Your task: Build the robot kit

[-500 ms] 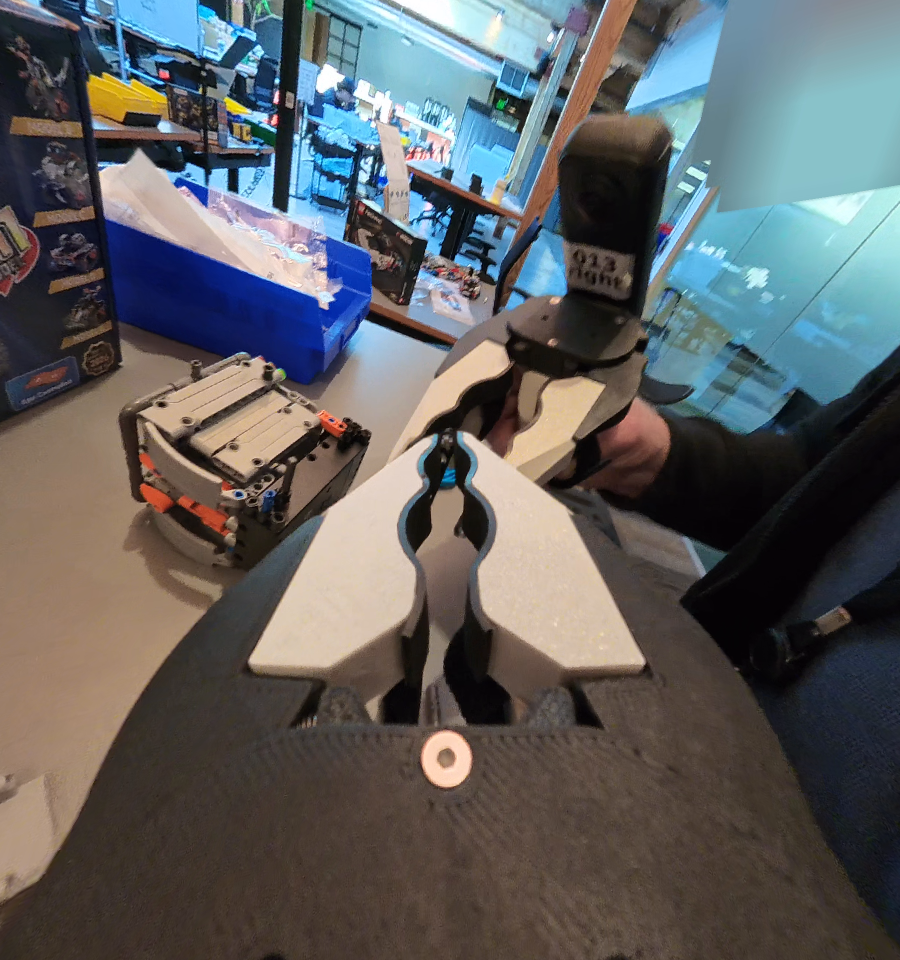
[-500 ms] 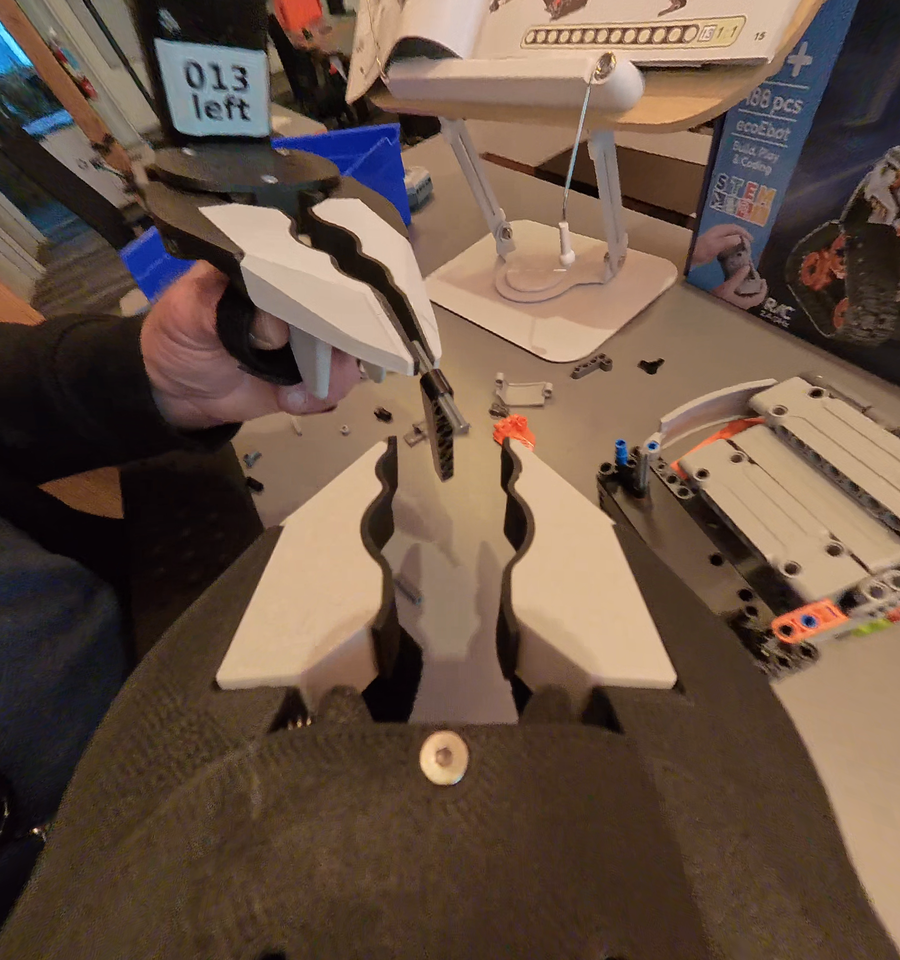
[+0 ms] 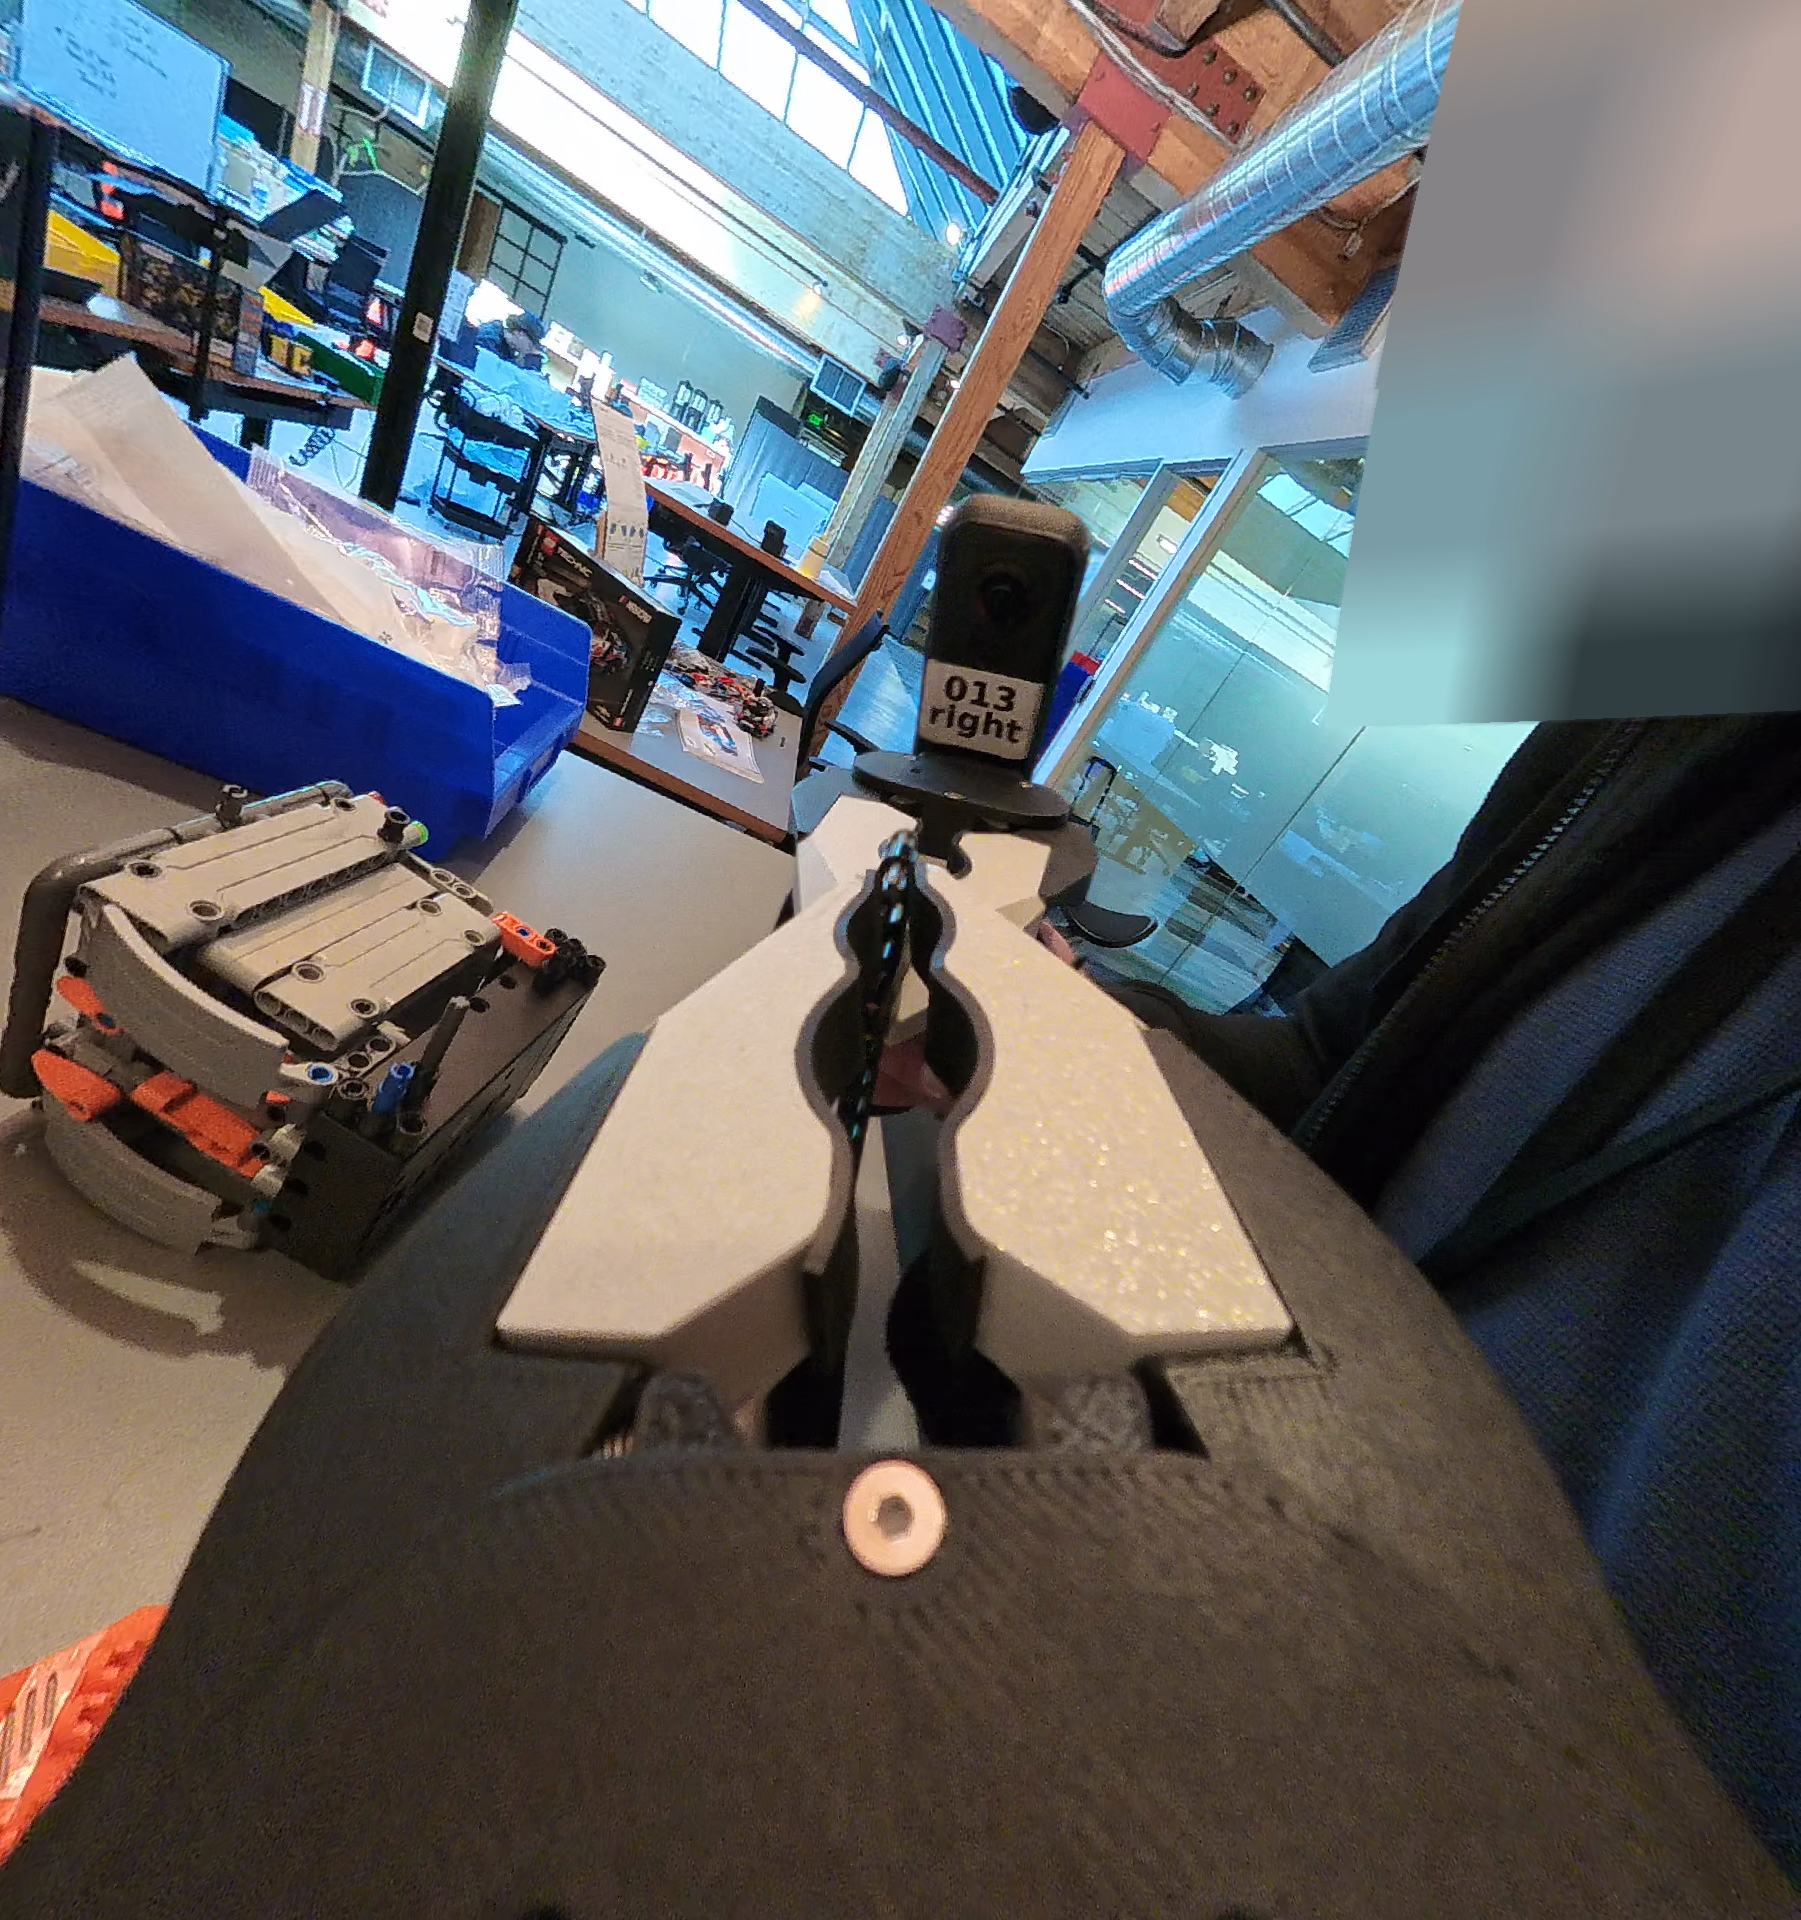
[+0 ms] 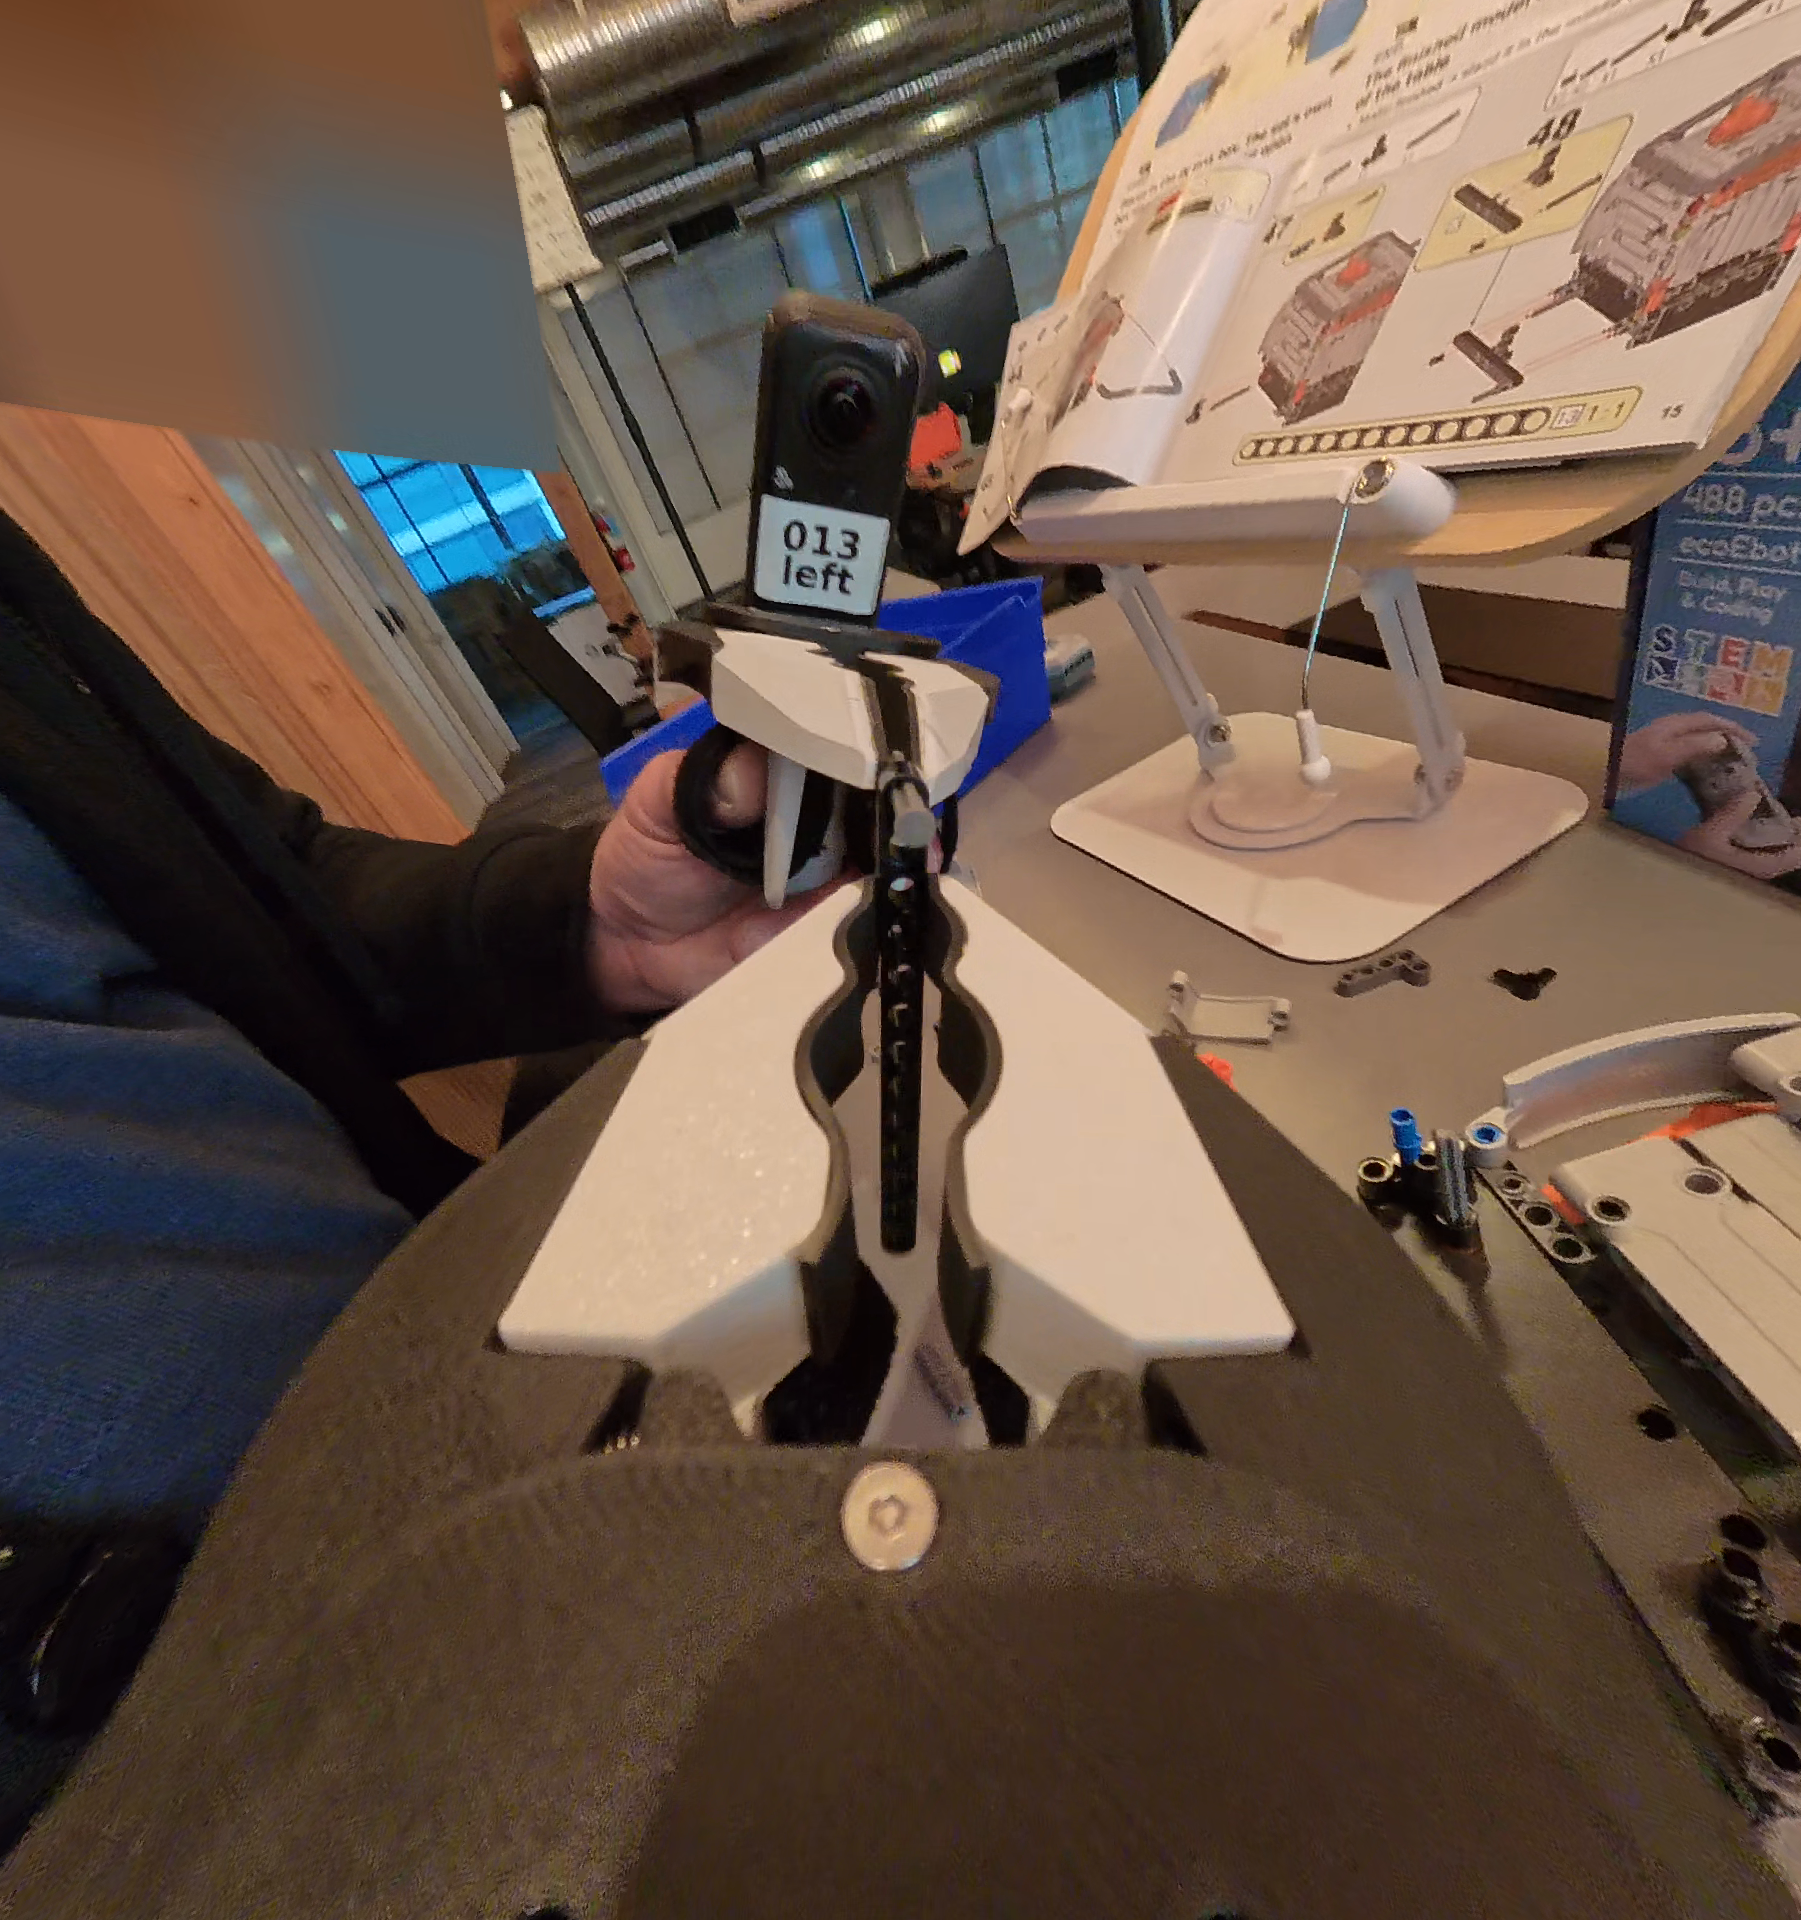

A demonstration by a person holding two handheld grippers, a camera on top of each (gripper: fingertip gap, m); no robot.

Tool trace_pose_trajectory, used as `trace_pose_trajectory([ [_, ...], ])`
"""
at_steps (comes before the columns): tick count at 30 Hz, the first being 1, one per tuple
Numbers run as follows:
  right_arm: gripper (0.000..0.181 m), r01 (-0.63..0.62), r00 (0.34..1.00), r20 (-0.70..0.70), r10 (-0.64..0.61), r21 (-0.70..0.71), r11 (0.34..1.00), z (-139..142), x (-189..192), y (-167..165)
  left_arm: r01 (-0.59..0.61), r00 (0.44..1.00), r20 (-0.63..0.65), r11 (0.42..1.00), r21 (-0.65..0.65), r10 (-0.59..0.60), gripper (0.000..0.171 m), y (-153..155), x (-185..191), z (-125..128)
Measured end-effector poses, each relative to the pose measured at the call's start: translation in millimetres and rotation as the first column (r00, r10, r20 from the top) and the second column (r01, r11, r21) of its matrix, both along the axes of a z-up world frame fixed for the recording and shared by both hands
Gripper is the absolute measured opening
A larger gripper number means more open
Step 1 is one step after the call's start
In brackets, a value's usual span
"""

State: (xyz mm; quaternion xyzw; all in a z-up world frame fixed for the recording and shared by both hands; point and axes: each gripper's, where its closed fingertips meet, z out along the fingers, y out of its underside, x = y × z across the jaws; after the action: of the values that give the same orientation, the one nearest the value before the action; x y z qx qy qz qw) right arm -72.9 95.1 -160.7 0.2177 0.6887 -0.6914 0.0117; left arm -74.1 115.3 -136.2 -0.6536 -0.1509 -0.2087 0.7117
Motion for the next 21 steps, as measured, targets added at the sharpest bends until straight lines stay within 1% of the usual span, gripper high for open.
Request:
trace_pose_trajectory([
  [3,0.004,-0.006,1.000,0.002,0.006,-0.090,0.996,9,1,9,0.002,1.000,0.006,1.000,0.016,-0.002,0.002,0,0,4],
  [6,0.004,0.002,0.999,0.037,0.005,-0.201,0.980,17,-1,21,-0.002,1.000,0.020,1.000,0.025,0.001,0.002,-1,-3,4],
  [10,0.004,0.008,0.998,0.066,0.009,-0.254,0.967,18,-1,26,0.002,1.000,0.015,1.000,0.024,-0.002,0.002,3,-1,1],
  [12,0.005,0.034,0.998,0.065,-0.019,-0.230,0.973,16,-3,29,-0.002,1.000,0.001,1.000,0.003,0.002,0.002,4,-2,-4],
  [14,0.005,0.052,0.998,0.040,-0.046,-0.166,0.985,13,-4,30,0.010,1.000,0.009,1.000,0.005,-0.010,0.002,5,-2,-6],
  [18,0.005,0.091,0.994,-0.062,-0.092,-0.023,0.996,12,-3,30,0.038,0.999,0.029,0.999,0.019,-0.039,0.002,5,0,-10],
  [21,0.005,0.107,0.988,-0.118,-0.100,0.055,0.993,12,-1,30,0.071,0.996,0.045,0.997,0.031,-0.072,0.003,4,2,-12],
])
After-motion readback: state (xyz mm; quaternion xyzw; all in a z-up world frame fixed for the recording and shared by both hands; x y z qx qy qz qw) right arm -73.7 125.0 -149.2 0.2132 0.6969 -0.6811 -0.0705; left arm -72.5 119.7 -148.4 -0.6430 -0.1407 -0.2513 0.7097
